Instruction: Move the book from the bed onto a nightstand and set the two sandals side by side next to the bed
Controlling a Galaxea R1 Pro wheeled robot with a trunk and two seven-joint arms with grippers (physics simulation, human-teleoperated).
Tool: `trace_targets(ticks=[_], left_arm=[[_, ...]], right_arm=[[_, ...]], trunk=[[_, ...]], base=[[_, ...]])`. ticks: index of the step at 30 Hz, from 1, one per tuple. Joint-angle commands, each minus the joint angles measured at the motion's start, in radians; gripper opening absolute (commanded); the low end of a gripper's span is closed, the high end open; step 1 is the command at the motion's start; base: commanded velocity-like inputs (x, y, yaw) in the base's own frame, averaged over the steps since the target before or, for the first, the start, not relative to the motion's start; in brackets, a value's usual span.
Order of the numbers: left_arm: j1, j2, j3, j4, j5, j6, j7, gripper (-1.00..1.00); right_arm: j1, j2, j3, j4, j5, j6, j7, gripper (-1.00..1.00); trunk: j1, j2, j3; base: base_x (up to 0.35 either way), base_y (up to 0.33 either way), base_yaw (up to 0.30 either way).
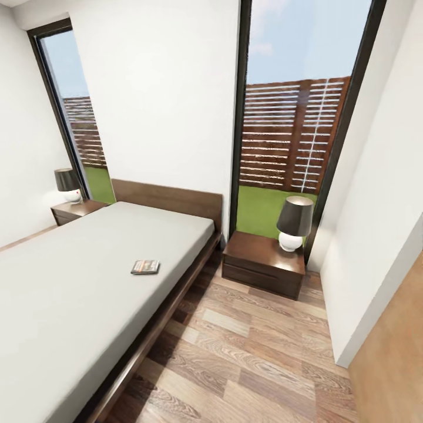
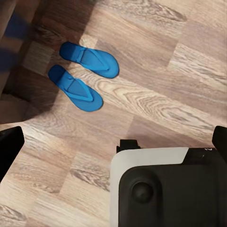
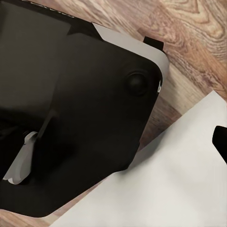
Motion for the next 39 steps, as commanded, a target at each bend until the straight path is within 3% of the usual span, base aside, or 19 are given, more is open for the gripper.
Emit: trace_targets(ticks=[1, 30, 39], left_arm=[[-0.001, 0.0, 0.005, 0.001, 0.0, -0.003, -0.005, 1.0], [-0.001, 0.002, 0.003, 0.001, 0.0, -0.006, -0.005, 1.0], [-0.001, 0.002, 0.001, 0.001, 0.0, -0.006, -0.005, 1.0]], right_arm=[[-0.001, 0.0, 0.007, 0.001, 0.002, 0.001, 0.003, 1.0], [0.0, 0.0, 0.006, 0.001, 0.0, 0.001, 0.003, 1.0], [0.0, 0.003, 0.006, 0.001, 0.0, 0.001, 0.003, 1.0]], trunk=[[0.0, -0.001, -0.002], [0.0, -0.001, -0.002], [0.0, -0.001, -0.002]], base=[[0.0, 0.0, -0.026], [0.0, 0.0, -0.006], [0.0, 0.0, -0.169]])
